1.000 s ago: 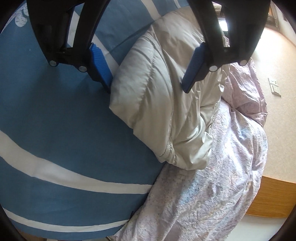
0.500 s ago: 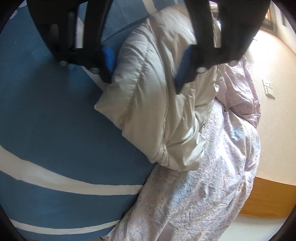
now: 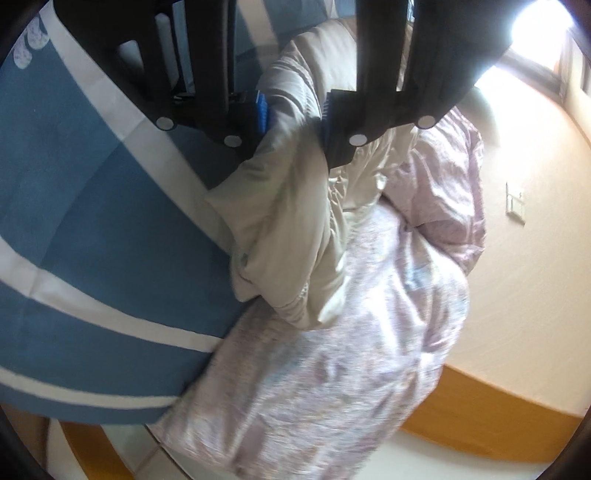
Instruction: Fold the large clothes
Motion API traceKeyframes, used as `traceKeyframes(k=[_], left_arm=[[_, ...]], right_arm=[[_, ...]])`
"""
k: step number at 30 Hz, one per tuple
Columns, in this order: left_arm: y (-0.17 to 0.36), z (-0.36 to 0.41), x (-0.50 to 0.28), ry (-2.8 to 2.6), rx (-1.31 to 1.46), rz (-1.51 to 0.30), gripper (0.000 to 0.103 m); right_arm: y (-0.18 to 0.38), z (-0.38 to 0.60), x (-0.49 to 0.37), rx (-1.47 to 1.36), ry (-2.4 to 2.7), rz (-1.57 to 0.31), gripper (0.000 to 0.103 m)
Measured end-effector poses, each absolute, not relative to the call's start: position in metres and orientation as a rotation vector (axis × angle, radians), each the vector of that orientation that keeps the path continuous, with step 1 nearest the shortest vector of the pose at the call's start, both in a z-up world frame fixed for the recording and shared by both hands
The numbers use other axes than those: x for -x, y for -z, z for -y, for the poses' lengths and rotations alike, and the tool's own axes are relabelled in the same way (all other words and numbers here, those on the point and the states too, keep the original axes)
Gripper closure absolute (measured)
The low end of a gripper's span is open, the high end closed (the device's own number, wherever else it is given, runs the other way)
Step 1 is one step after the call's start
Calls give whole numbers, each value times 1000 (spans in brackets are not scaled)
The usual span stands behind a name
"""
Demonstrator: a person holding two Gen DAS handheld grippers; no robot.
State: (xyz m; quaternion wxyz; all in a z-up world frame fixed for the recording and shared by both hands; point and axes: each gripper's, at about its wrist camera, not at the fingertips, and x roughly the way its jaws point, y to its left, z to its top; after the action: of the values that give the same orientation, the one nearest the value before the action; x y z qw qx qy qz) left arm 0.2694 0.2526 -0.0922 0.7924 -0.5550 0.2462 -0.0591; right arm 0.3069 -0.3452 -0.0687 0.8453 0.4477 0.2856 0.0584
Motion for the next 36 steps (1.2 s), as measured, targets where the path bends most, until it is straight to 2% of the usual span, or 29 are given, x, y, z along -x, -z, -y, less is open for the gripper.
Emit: traceKeyframes(k=[8,25,28,31,32,34,36], left_arm=[[77,-278,-226,121,1183,-483,84],[98,-288,-125,110,1230,-475,84],[112,-289,-118,81,1247,-499,84],[123,-288,-117,36,1229,-529,79],[124,-288,-117,28,1221,-532,74],[123,-289,-118,-8,1187,-545,54],[123,-290,-118,-35,1168,-557,41]], right_arm=[[45,322,-272,-839,-219,-608,81],[65,316,-191,-793,-231,-681,81],[76,312,-182,-739,-174,-704,77],[79,310,-175,-654,-87,-719,60],[77,309,-171,-619,-46,-711,51],[68,310,-164,-544,34,-667,41],[52,312,-154,-460,141,-588,36]])
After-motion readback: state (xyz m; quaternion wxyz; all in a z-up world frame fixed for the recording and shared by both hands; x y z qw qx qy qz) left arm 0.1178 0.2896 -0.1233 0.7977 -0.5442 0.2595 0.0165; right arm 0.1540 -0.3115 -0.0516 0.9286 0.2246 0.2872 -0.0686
